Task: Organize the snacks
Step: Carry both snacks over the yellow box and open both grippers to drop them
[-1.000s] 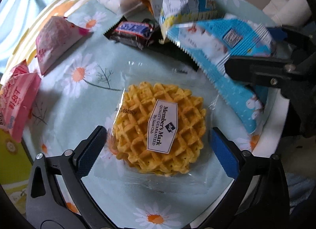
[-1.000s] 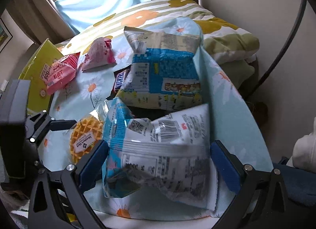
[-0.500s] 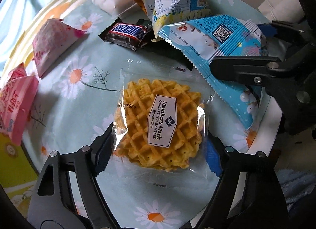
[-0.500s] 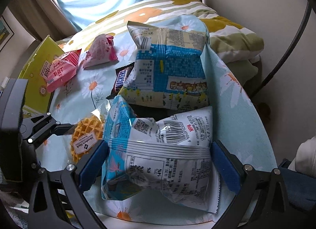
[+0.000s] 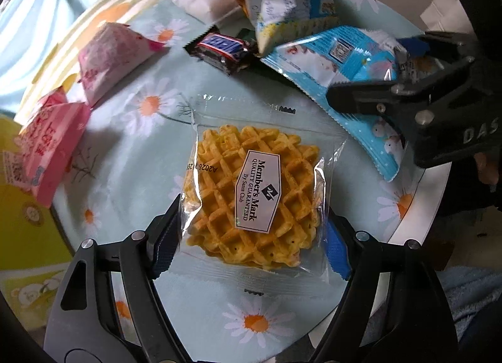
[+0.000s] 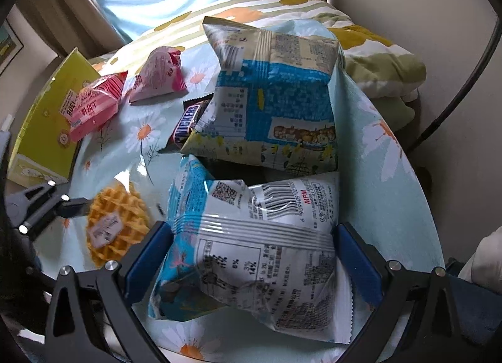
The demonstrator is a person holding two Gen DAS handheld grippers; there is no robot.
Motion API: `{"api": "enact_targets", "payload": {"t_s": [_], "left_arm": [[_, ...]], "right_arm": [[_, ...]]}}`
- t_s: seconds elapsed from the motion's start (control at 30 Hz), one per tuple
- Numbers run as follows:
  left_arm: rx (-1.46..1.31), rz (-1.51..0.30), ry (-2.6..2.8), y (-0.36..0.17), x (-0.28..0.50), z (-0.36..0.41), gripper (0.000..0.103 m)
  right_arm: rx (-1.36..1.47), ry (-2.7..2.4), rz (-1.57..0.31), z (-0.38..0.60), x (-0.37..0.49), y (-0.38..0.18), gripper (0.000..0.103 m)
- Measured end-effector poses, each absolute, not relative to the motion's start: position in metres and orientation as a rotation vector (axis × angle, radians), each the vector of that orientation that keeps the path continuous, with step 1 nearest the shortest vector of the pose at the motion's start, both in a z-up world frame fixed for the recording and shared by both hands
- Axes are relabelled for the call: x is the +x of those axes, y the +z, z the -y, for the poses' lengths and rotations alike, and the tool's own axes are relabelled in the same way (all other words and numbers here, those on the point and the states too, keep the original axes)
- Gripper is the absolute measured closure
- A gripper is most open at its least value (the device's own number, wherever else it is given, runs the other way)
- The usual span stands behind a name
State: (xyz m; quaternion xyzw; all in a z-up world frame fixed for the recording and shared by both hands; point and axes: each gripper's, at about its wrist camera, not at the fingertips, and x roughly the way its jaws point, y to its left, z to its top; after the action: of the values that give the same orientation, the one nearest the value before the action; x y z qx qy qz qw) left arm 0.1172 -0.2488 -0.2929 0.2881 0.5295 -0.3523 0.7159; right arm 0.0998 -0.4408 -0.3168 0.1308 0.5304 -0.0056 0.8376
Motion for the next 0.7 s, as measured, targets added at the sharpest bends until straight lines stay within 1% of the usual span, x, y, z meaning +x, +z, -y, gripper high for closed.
{"api": "enact_targets", "payload": {"t_s": [0.07, 0.1, 0.13, 0.17, 0.2, 0.37, 0.47, 0.7], "left_arm": [[0.617, -1.181, -0.764, -0.291, 0.119, 0.247, 0.028], [0.610, -1.184, -0.758, -0.291, 0.121, 0.248, 0.028], [0.601, -1.188, -0.752, -0.290, 0.122, 0.246, 0.028], [0.592, -1.193, -0.744, -0.290, 0.123, 0.244, 0.028], [0.586, -1.194, -0.739, -0.289, 0.123, 0.243, 0.028], [0.558, -1.202, -0.724, -0.287, 0.127, 0.243, 0.028], [0.544, -1.202, -0.719, -0.284, 0.127, 0.240, 0.028], [0.501, -1.187, -0.709, -0.271, 0.127, 0.232, 0.028]], "right_arm": [[0.252, -0.012, -1.122, 0.437, 0.099, -0.317, 0.002], [0.244, -0.013, -1.114, 0.436, 0.098, -0.317, 0.005], [0.236, -0.016, -1.109, 0.436, 0.097, -0.317, 0.007], [0.232, -0.014, -1.102, 0.435, 0.095, -0.316, 0.012], [0.230, -0.010, -1.092, 0.434, 0.093, -0.314, 0.015], [0.219, -0.037, -1.073, 0.431, 0.086, -0.309, 0.023], [0.236, -0.040, -1.063, 0.432, 0.080, -0.306, 0.025], [0.252, -0.040, -1.050, 0.430, 0.066, -0.295, 0.025]]}}
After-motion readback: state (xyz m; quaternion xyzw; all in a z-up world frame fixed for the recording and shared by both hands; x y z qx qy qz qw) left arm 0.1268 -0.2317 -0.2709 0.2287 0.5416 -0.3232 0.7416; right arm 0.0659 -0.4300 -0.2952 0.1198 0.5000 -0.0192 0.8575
